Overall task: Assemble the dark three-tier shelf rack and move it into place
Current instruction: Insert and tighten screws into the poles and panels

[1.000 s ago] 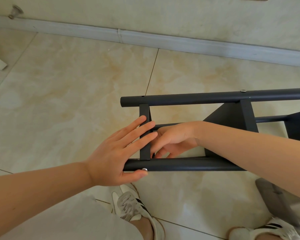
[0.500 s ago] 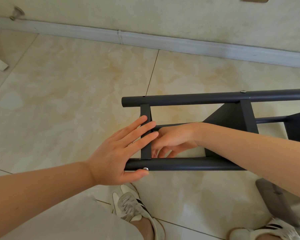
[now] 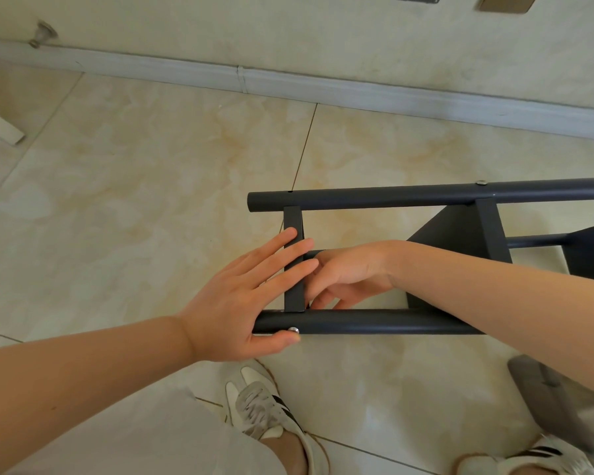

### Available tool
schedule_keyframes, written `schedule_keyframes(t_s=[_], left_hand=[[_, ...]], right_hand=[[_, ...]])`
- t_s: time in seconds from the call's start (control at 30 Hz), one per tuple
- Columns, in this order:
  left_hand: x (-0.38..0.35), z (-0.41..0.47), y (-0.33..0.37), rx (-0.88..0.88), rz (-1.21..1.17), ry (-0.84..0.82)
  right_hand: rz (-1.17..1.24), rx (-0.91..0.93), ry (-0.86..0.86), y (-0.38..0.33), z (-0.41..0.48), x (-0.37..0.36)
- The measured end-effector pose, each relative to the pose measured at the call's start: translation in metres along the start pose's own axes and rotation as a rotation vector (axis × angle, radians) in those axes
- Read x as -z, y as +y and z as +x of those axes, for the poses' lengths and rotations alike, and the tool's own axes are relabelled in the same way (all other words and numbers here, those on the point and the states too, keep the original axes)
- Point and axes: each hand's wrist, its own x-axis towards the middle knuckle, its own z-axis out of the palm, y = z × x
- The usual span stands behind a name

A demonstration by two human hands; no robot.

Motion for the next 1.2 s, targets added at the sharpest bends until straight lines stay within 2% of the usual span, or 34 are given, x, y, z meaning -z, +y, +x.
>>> schedule_keyframes(t_s=[0.4, 0.57, 0.7, 0.8, 0.9, 1.07, 1.13, 1.2], left_hand=[[0.010, 0.005, 0.002, 0.030, 0.064, -0.073], [0.032, 0.015, 0.003, 0.004, 0.217, -0.220], [0.055, 0.035, 0.007, 0.116, 0.282, -0.431], [0.062, 0.040, 0.021, 0.311, 0.248, -0.462], [0.059, 0.038, 0.036, 0.597, 0.032, -0.358], [0.036, 0.030, 0.060, 1.051, -0.765, 0.068], [0.020, 0.024, 0.071, 1.176, -0.996, 0.154], [0.002, 0.022, 0.081, 1.225, -1.160, 0.205]], right_hand=[[-0.143, 0.025, 0.133, -0.013, -0.020, -0.010], [-0.223, 0.000, 0.141, -0.015, -0.045, -0.010], [-0.265, 0.017, 0.232, -0.012, -0.069, -0.011], [-0.468, 0.068, 0.343, -0.014, -0.087, -0.014], [-0.631, 0.073, 0.447, -0.016, -0.096, -0.017], [-0.807, 0.055, 0.536, -0.014, -0.106, -0.025], [-0.852, 0.034, 0.576, -0.014, -0.115, -0.025], [-0.890, 0.008, 0.579, -0.013, -0.123, -0.027]])
